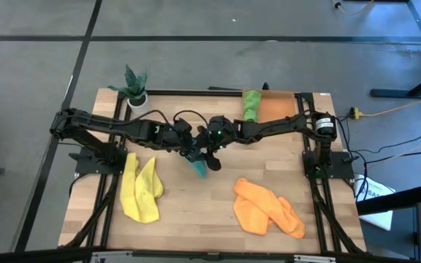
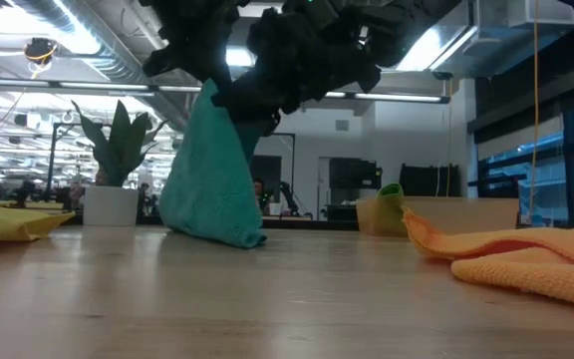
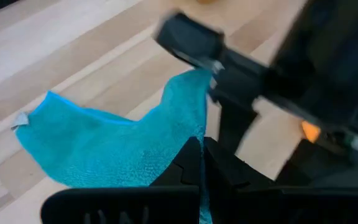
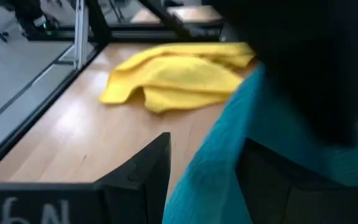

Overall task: Roll microfiber towels into tight, uniform cylinder then place into a basket
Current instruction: Fold the blue towel

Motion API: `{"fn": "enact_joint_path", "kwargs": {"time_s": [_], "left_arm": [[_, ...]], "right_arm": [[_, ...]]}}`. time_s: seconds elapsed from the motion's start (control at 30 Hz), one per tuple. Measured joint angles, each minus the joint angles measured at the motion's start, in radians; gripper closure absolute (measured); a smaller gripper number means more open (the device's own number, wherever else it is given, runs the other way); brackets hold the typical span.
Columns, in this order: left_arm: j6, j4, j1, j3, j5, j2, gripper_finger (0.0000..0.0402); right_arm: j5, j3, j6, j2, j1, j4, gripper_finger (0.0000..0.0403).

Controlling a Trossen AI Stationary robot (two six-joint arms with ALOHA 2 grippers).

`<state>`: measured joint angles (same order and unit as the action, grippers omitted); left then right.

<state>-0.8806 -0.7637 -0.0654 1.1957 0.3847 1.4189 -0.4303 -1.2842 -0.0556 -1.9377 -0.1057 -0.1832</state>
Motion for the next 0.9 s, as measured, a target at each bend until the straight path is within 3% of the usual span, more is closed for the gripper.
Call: {"fn": "enact_joint_path", "kwargs": {"time_s": [0.23, 0.33, 0.5, 0.73, 0.9], "left_arm": [[0.0, -0.007, -0.008, 0.0, 0.006, 0.0, 0.0401], [0.0, -0.008, -0.007, 0.0, 0.02, 0.0, 0.0401], [-0.001, -0.006, -0.007, 0.0, 0.024, 0.0, 0.0401], [-0.001, -0.006, -0.007, 0.0, 0.025, 0.0, 0.0401], [-0.005, -0.006, -0.007, 0.0, 0.025, 0.0, 0.0401]], "right_arm": [[-0.247, 0.0, 0.076, 0.0, -0.011, -0.063, 0.0233], [-0.296, 0.0, 0.078, 0.0, -0.008, -0.058, 0.0233], [-0.22, 0.0, 0.077, 0.0, 0.006, -0.053, 0.0233], [-0.201, 0.0, 0.048, 0.0, 0.028, 0.046, 0.0233], [-0.105, 0.0, 0.009, 0.0, 0.053, 0.089, 0.0233]]}}
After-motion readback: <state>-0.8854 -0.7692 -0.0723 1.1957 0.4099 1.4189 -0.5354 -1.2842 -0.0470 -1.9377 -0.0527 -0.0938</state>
